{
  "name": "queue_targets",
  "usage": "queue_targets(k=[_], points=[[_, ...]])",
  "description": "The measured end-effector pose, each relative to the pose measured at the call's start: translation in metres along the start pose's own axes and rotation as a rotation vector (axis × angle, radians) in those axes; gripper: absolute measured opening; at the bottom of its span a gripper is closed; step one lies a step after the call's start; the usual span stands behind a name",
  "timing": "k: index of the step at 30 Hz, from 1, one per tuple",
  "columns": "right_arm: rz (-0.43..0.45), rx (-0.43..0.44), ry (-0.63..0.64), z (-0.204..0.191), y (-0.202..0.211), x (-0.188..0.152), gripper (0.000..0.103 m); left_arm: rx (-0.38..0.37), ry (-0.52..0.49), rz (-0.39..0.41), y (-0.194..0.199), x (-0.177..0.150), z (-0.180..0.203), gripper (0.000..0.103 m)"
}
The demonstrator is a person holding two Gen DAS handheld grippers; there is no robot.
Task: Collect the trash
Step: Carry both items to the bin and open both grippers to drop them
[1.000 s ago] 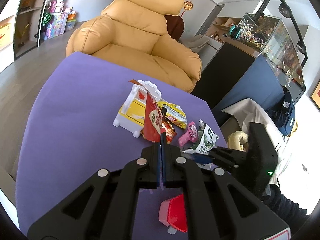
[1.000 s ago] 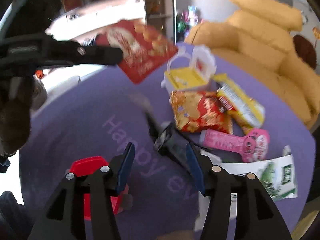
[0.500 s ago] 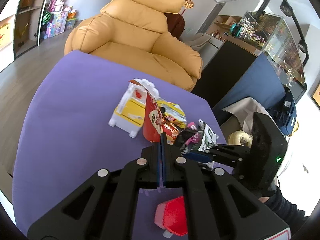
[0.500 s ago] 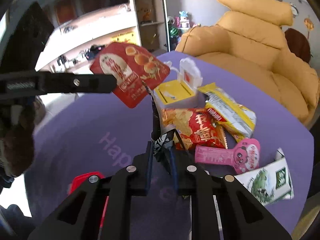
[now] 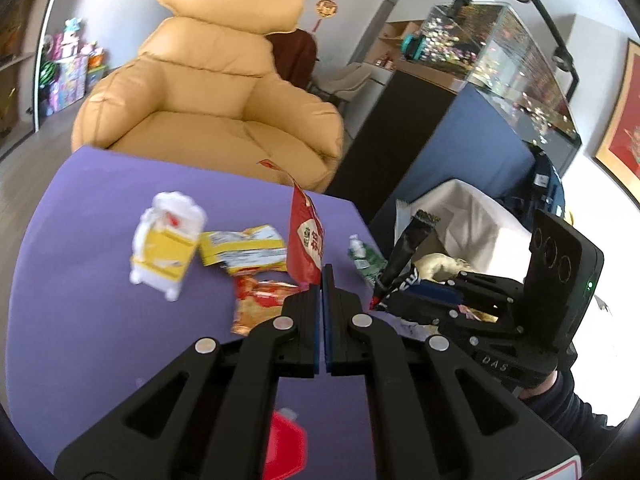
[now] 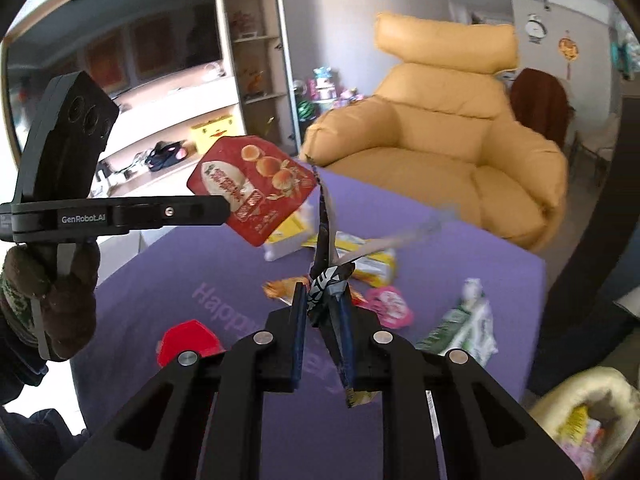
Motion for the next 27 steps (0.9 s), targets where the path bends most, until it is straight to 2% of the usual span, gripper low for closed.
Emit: queue_targets(k=[8,16,24,27], points=[[0.028,-0.118,-0.079,0.059,0.048,-0.029,0.016,-0.101,-0.073,-0.08,-0.04,-0.002,0.063,0.001],[0.051,-0.262,-0.204,0.137,0.1,-0.075,0.016,-0.224,-0.186,-0.182,-0.107,-0.013,0.16,0.001],[0.049,-0.391,-0.3,0.195,0.141,-0.12,0.016,-0.356,-0.206,-0.28,-0.166,-0.025,0.228,0.001],[0.044,-0.415,-0.337,0.214,0.151,-0.138,0.016,-0.371,-0.215,-0.308,-0.186,-0.028,0.243,0.001]])
Point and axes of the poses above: each gripper's, at about its wrist camera, not at the fingertips, and y roughly against the way its jaws point, z to its right, x to its top, the point moved 8 cm from there along -y, roughly the way its jaws point, and after that the axes turned 8 degrees about -z, right-handed, at the moved point
